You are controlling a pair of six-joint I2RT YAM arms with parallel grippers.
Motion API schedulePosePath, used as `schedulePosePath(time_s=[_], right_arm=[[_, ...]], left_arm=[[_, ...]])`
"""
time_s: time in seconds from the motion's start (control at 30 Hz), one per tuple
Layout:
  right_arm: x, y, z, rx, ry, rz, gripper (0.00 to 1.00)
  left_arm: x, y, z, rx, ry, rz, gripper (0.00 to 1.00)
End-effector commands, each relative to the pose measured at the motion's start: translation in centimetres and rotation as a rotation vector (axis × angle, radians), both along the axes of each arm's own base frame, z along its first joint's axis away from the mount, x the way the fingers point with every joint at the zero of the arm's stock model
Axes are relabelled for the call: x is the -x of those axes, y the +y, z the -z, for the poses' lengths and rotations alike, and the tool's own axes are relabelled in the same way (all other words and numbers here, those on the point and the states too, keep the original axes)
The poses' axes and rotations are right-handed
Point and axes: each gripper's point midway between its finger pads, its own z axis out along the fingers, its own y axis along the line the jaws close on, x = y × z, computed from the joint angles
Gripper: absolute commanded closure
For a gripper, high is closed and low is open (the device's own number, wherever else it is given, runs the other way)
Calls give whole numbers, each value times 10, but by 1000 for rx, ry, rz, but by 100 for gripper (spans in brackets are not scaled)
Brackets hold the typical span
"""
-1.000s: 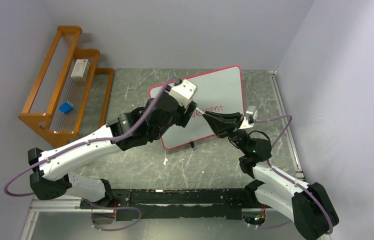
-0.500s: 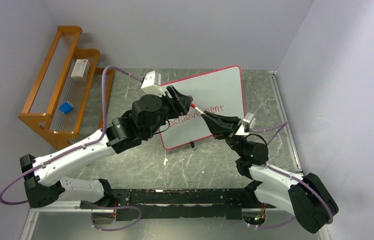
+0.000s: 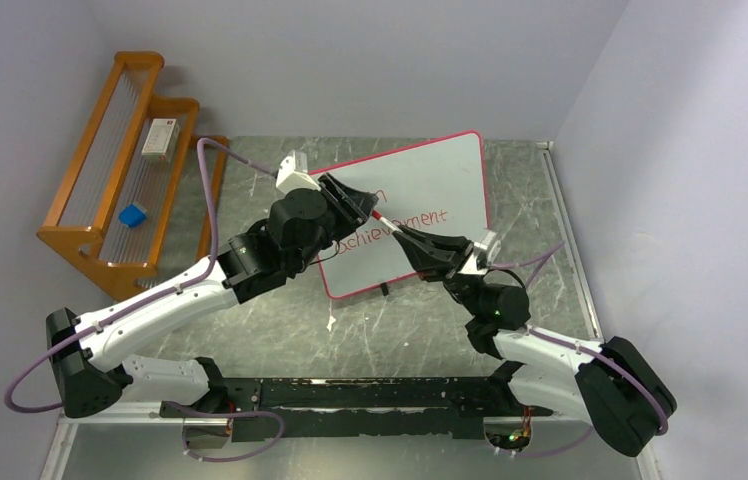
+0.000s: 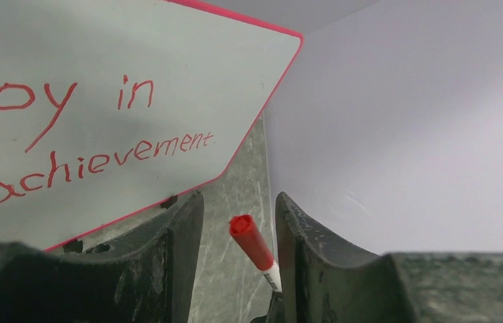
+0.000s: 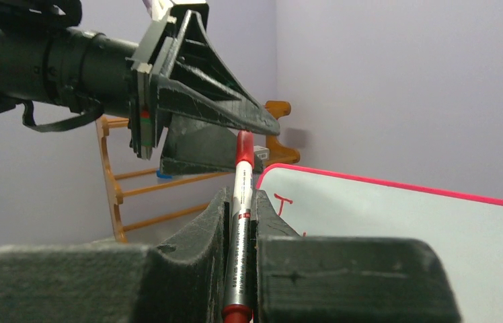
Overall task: Write a sentence on the whiteboard
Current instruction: Close the whiteboard marker at the center of the board.
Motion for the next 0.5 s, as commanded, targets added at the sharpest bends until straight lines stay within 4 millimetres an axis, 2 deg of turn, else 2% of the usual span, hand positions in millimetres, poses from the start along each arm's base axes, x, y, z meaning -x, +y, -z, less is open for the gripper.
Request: schedulePosePath(time_s=[0.0,0.1,0.33,0.47], right_arm=[[5,-5,-26,-50,-97,33,100],[5,-3,-26,-44,-99,31,100],[7,1,-23,-41,-94,20,100],[7,2,-24,-52,-95,18,100]], left_arm=[[-2,-1,0,88,33,-14,54],[-2,-4,2,97,41,1,62],[2,-7,6,164,62,29,94],[8,-10,10,215,90,51,95]])
